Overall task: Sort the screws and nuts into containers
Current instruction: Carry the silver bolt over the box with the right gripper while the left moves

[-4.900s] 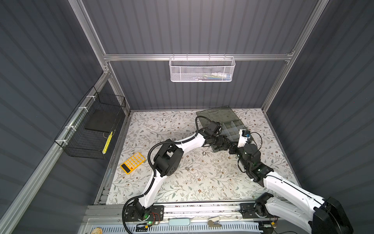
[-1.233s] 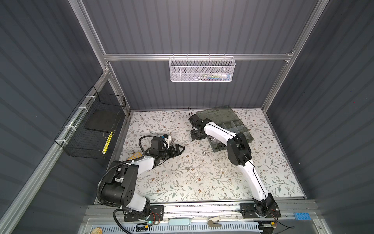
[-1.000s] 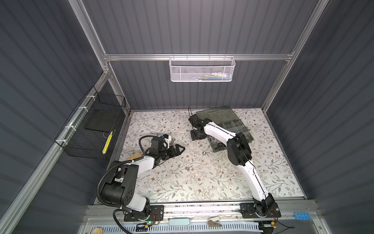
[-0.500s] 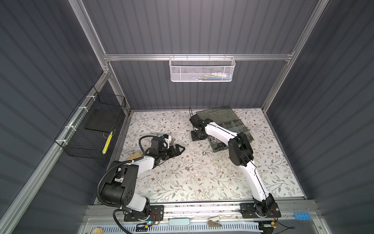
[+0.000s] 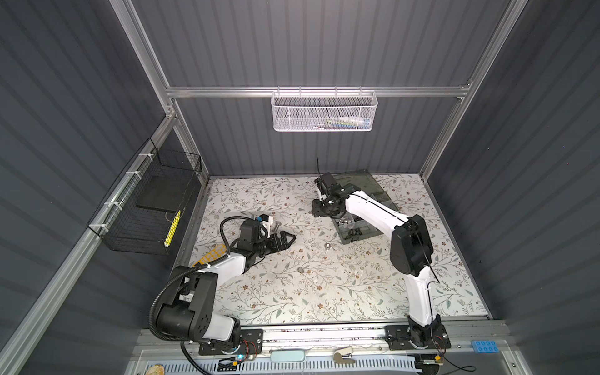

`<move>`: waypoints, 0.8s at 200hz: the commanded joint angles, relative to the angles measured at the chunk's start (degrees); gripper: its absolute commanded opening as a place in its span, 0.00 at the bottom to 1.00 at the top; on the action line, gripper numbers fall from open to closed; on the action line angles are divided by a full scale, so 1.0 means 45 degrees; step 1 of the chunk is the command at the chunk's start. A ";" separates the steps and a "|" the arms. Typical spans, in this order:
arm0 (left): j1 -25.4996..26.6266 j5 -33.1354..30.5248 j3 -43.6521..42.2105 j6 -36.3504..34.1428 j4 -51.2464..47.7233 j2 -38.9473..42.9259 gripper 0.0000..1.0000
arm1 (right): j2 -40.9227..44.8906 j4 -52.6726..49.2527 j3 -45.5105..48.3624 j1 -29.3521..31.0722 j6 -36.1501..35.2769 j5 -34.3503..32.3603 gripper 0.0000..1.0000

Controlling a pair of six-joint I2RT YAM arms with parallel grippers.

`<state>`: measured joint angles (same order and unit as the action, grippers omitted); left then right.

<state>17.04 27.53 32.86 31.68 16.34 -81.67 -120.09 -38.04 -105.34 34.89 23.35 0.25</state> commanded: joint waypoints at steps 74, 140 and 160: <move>0.3096 -0.2826 0.3008 -0.1062 -0.1533 -0.0452 1.00 | 0.4254 0.1547 0.4617 -0.2331 -0.0177 0.0272 0.35; 0.4713 -0.3092 0.5565 -0.1726 -0.1124 -0.2954 1.00 | 0.5603 0.2050 0.6726 -0.4630 -0.0317 0.0634 0.34; 0.5005 -0.2886 0.5743 -0.1970 -0.0742 -0.3439 1.00 | 0.5584 0.2160 0.7172 -0.5338 -0.0297 0.0765 0.34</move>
<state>38.30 14.09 56.69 25.58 11.70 -94.78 -95.98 -30.02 -75.00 13.89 22.48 2.55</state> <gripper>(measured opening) 0.997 0.515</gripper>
